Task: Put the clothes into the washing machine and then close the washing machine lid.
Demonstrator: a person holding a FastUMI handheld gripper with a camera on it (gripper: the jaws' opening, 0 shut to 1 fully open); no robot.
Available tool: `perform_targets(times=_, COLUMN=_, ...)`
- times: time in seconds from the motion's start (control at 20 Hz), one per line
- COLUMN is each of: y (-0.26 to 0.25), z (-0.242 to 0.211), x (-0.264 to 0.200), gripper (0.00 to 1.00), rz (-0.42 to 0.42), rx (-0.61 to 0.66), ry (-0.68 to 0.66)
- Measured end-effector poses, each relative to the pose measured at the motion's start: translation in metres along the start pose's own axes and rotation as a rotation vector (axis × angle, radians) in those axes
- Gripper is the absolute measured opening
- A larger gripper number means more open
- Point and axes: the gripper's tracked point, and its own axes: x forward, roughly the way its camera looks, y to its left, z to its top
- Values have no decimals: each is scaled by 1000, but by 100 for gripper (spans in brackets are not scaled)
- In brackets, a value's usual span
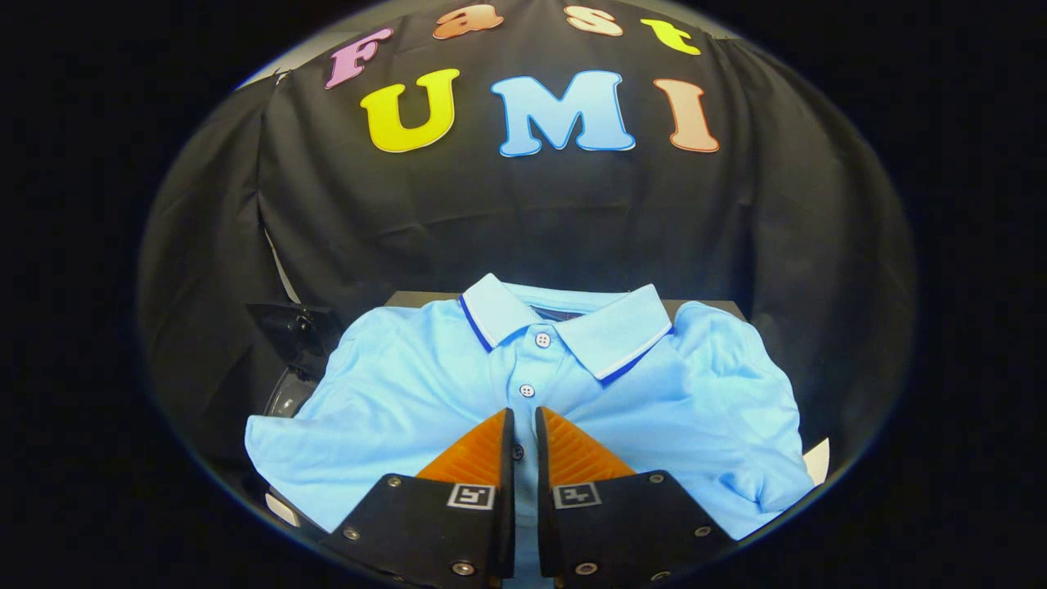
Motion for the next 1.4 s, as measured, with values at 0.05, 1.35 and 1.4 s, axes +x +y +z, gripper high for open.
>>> perform_targets(times=0.05, y=0, z=2, x=-2, gripper=3, rz=-4, rx=18, ry=-11)
perform_targets(times=1.35, y=129, z=94, x=-76, gripper=0, rz=273, rx=245, ry=-292)
perform_targets(times=1.4, y=141, z=95, x=-78, gripper=0, rz=287, rx=236, ry=-293)
